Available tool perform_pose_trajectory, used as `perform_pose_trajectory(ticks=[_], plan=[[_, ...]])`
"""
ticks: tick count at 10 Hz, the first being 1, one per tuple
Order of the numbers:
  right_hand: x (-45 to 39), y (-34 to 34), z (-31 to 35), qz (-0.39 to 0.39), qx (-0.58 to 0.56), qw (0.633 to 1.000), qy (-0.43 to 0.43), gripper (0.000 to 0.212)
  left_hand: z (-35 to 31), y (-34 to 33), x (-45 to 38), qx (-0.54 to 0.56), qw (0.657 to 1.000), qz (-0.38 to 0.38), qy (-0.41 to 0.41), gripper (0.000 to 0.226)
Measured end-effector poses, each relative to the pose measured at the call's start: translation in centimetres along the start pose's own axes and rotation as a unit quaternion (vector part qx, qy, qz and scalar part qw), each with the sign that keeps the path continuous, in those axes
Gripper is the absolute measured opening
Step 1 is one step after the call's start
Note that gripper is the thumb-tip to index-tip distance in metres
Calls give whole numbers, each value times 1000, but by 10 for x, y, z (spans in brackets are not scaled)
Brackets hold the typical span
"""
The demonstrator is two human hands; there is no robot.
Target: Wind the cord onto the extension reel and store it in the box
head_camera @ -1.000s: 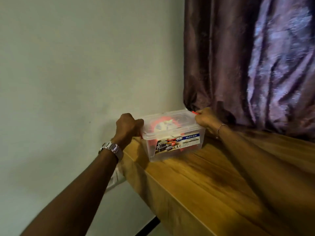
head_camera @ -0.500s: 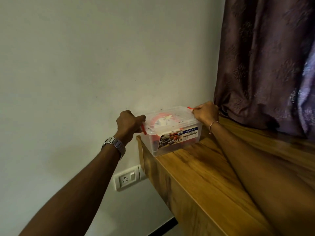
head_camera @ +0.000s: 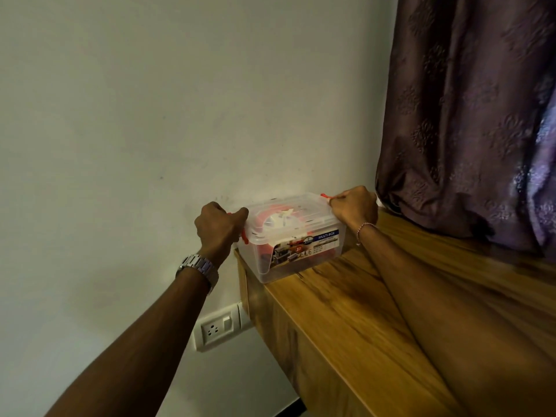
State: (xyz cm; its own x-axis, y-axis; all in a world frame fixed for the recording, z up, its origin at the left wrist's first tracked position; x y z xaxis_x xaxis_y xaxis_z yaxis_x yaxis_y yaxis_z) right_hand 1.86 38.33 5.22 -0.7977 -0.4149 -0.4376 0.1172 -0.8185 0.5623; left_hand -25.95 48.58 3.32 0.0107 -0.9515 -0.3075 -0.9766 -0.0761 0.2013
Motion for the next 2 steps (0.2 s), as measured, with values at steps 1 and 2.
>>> perform_pose_trajectory(ticks=[1, 2], plan=[[5, 3, 2, -1, 9, 1000, -2, 27, -2, 0, 8, -9, 1000, 8, 12, 30], [7, 12, 3, -33, -28, 999, -14, 37, -6, 4, 13, -37, 999, 9, 17, 41]])
Point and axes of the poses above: each hand's wrist, its own x-axis away from the middle knuckle, its own y-axis out of the back of the hand, z = x × y, the point moved 4 cm from there along -x, towards the middle knuckle, and after that the axes turned 3 degrees about x, right-handed, at the moved point
